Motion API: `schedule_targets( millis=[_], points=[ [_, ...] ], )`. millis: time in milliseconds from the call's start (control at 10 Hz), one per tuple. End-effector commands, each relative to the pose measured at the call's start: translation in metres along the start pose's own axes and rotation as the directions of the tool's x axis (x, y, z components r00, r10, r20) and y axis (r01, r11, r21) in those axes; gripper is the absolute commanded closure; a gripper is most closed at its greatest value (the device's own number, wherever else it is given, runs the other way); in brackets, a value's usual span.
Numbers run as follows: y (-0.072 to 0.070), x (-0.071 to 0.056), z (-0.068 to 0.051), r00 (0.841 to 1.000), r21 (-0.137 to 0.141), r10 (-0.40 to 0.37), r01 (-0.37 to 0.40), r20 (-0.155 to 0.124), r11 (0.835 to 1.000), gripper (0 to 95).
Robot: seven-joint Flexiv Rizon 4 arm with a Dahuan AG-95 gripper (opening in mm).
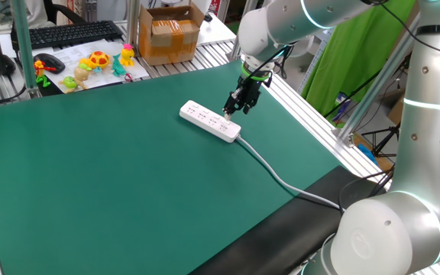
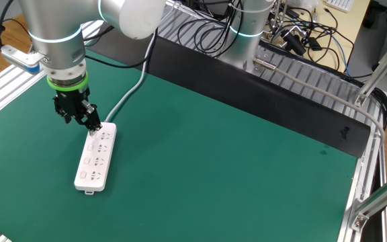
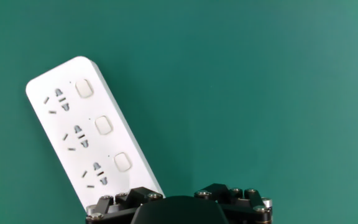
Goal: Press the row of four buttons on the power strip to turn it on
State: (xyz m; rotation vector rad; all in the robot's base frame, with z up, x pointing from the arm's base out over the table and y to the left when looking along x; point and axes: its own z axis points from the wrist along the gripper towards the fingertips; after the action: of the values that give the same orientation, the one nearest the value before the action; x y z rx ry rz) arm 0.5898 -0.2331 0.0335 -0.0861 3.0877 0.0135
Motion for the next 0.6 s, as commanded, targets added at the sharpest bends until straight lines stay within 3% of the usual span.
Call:
schedule_targets(
  millis=[100,600],
  points=[
    [-0.0006,0.0000,0.0016,1.000,0.002,-0.002,0.002,0.003,1.000,19.0],
    [-0.0017,0.0004,0.0055,1.000,0.003,-0.009,0.009,0.011,1.000,19.0]
  ],
)
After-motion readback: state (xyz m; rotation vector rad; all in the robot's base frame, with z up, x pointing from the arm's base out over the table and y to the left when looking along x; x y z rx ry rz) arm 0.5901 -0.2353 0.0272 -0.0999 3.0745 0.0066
